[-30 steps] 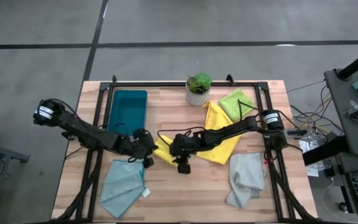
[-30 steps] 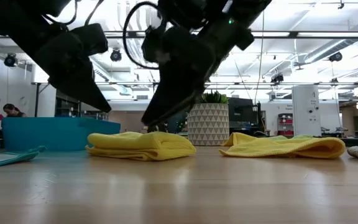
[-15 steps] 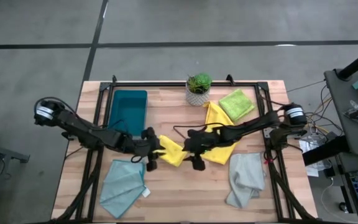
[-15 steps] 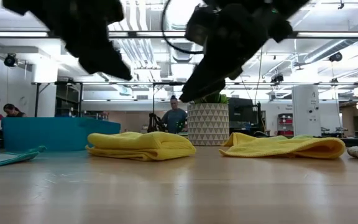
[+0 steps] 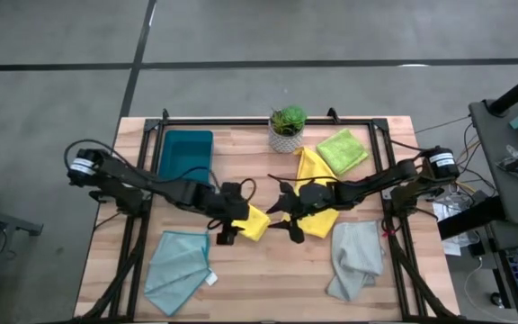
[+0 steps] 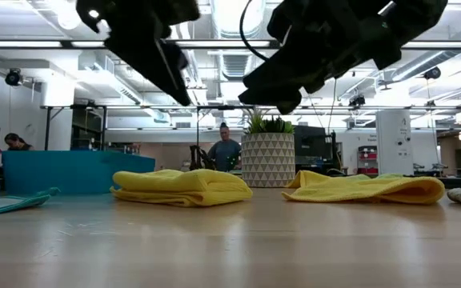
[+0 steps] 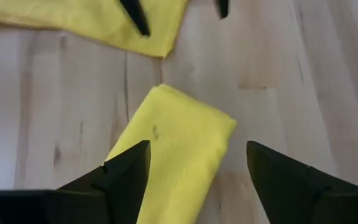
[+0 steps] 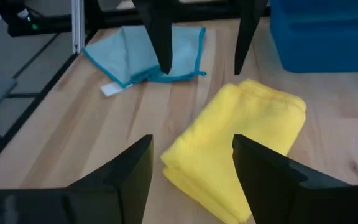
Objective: Fold microfiber towels
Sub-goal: Fold the left yellow towel, then put the left yellow folded towel into the blue bin
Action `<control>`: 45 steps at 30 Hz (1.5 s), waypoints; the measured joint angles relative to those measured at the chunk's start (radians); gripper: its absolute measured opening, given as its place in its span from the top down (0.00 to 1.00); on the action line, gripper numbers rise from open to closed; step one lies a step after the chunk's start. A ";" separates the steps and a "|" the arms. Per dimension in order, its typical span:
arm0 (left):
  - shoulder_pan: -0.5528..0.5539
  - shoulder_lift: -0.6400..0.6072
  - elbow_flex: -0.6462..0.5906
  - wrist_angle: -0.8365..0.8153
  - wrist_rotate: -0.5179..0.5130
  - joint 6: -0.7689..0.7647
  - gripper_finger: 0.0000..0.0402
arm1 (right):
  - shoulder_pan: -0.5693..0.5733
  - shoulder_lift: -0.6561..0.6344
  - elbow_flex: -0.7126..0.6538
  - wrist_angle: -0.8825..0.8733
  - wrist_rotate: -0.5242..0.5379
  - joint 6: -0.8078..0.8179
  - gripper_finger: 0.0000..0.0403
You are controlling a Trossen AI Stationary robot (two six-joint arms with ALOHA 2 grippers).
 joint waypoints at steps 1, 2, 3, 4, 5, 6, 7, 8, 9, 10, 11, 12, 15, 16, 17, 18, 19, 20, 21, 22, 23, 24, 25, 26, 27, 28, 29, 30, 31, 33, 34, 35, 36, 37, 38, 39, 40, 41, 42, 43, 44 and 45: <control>0.008 0.014 0.012 -0.015 0.011 0.023 0.38 | 0.000 0.002 0.000 0.003 0.000 0.000 0.48; 0.016 0.030 0.023 -0.026 0.022 0.047 0.38 | 0.000 0.002 0.000 0.002 0.000 0.000 0.48; 0.024 0.043 0.033 -0.024 0.035 0.070 0.38 | 0.000 0.002 -0.001 0.001 -0.001 0.000 0.48; 0.033 0.056 0.041 -0.028 0.046 0.091 0.38 | 0.000 0.002 -0.001 0.002 -0.001 0.000 0.48; 0.043 0.070 0.050 -0.048 0.056 0.110 0.38 | 0.000 0.002 -0.002 0.002 -0.001 0.000 0.48; 0.052 0.085 0.061 -0.064 0.064 0.123 0.38 | 0.000 0.001 -0.003 0.000 -0.002 0.000 0.48; 0.061 0.099 0.073 -0.073 0.065 0.139 0.38 | 0.001 -0.002 -0.006 -0.008 -0.002 0.000 0.48; 0.068 0.110 0.080 -0.085 0.066 0.151 0.38 | 0.003 -0.004 -0.007 -0.012 -0.002 0.000 0.48; 0.076 0.124 0.086 -0.108 0.066 0.169 0.38 | 0.005 -0.007 -0.009 -0.015 -0.002 0.000 0.48; 0.083 0.135 0.090 -0.116 0.067 0.186 0.38 | 0.007 -0.011 -0.013 -0.015 -0.003 0.000 0.48; 0.088 0.146 0.093 -0.118 0.068 0.203 0.38 | 0.007 -0.015 -0.019 -0.017 -0.008 0.000 0.48; 0.094 0.156 0.094 -0.119 0.068 0.221 0.38 | 0.008 -0.017 -0.024 -0.021 -0.010 0.000 0.48; 0.113 0.181 0.094 -0.119 0.069 0.259 0.38 | 0.009 -0.032 -0.043 -0.017 -0.010 0.001 0.48; 0.119 0.189 0.092 -0.118 0.069 0.271 0.38 | 0.009 -0.034 -0.045 -0.012 -0.010 0.001 0.48; 0.125 0.201 0.091 -0.118 0.069 0.277 0.38 | 0.009 -0.038 -0.049 -0.003 -0.009 0.008 0.48; 0.130 0.213 0.090 -0.111 0.070 0.282 0.38 | 0.009 -0.042 -0.053 -0.006 -0.009 0.011 0.48; 0.135 0.224 0.089 -0.098 0.069 0.287 0.38 | 0.009 -0.042 -0.056 -0.007 -0.009 0.017 0.48; 0.139 0.235 0.088 -0.085 0.070 0.298 0.38 | 0.009 -0.042 -0.056 -0.005 -0.009 0.023 0.48; 0.141 0.248 0.088 -0.077 0.069 0.308 0.38 | 0.009 -0.042 -0.058 -0.003 -0.009 0.027 0.48; 0.144 0.261 0.088 -0.066 0.069 0.326 0.38 | 0.009 -0.042 -0.059 -0.003 -0.009 0.028 0.48; 0.143 0.275 0.089 -0.060 0.069 0.339 0.38 | 0.009 -0.042 -0.060 -0.001 -0.009 0.028 0.48; 0.145 0.290 0.090 -0.064 0.070 0.351 0.38 | 0.009 -0.042 -0.060 0.004 -0.009 0.028 0.48; 0.147 0.303 0.091 -0.071 0.069 0.356 0.38 | 0.009 -0.042 -0.060 0.005 -0.009 0.032 0.48; 0.150 0.311 0.091 -0.069 0.070 0.357 0.38 | 0.009 -0.042 -0.060 0.007 -0.009 0.034 0.48; 0.152 0.316 0.092 -0.067 0.070 0.357 0.38 | 0.009 -0.042 -0.060 0.008 -0.009 0.035 0.48; 0.155 0.319 0.092 -0.068 0.070 0.358 0.38 | 0.009 -0.042 -0.060 0.007 -0.009 0.035 0.48; 0.157 0.322 0.092 -0.067 0.069 0.359 0.38 | 0.009 -0.042 -0.060 0.008 -0.009 0.034 0.48; 0.158 0.324 0.091 -0.066 0.069 0.359 0.38 | 0.009 -0.042 -0.060 0.008 -0.009 0.035 0.48; 0.159 0.324 0.088 -0.067 0.069 0.359 0.38 | 0.009 -0.041 -0.060 0.009 -0.009 0.034 0.48; 0.160 0.323 0.088 -0.068 0.069 0.359 0.38 | 0.009 -0.038 -0.060 0.013 -0.009 0.035 0.48; 0.160 0.319 0.088 -0.068 0.068 0.359 0.38 | 0.009 -0.038 -0.061 0.012 -0.009 0.035 0.48; 0.159 0.314 0.091 -0.070 0.068 0.357 0.38 | 0.009 -0.038 -0.061 0.014 -0.009 0.034 0.48; 0.159 0.303 0.093 -0.069 0.068 0.356 0.38 | 0.009 -0.038 -0.061 0.016 -0.009 0.034 0.48; 0.159 0.293 0.095 -0.069 0.068 0.355 0.38 | 0.009 -0.038 -0.061 0.015 -0.009 0.034 0.48; 0.159 0.282 0.099 -0.068 0.068 0.355 0.38 | 0.009 -0.038 -0.061 0.015 -0.009 0.034 0.48; 0.161 0.276 0.104 -0.066 0.068 0.355 0.38 | 0.009 -0.038 -0.061 0.015 -0.009 0.035 0.48; 0.164 0.270 0.107 -0.063 0.068 0.354 0.38 | 0.009 -0.038 -0.061 0.015 -0.009 0.034 0.48; 0.167 0.267 0.108 -0.062 0.062 0.352 0.38 | 0.009 -0.038 -0.061 0.017 -0.009 0.035 0.48; 0.169 0.267 0.108 -0.062 0.049 0.343 0.38 | 0.009 -0.038 -0.061 0.016 -0.009 0.035 0.48; 0.170 0.266 0.109 -0.055 0.031 0.327 0.38 | 0.009 -0.037 -0.061 0.017 -0.009 0.035 0.48; 0.172 0.266 0.109 -0.045 0.014 0.308 0.38 | 0.009 -0.036 -0.061 0.017 -0.009 0.035 0.48; 0.176 0.266 0.109 -0.040 0.008 0.291 0.38 | 0.009 -0.036 -0.061 0.017 -0.009 0.035 0.48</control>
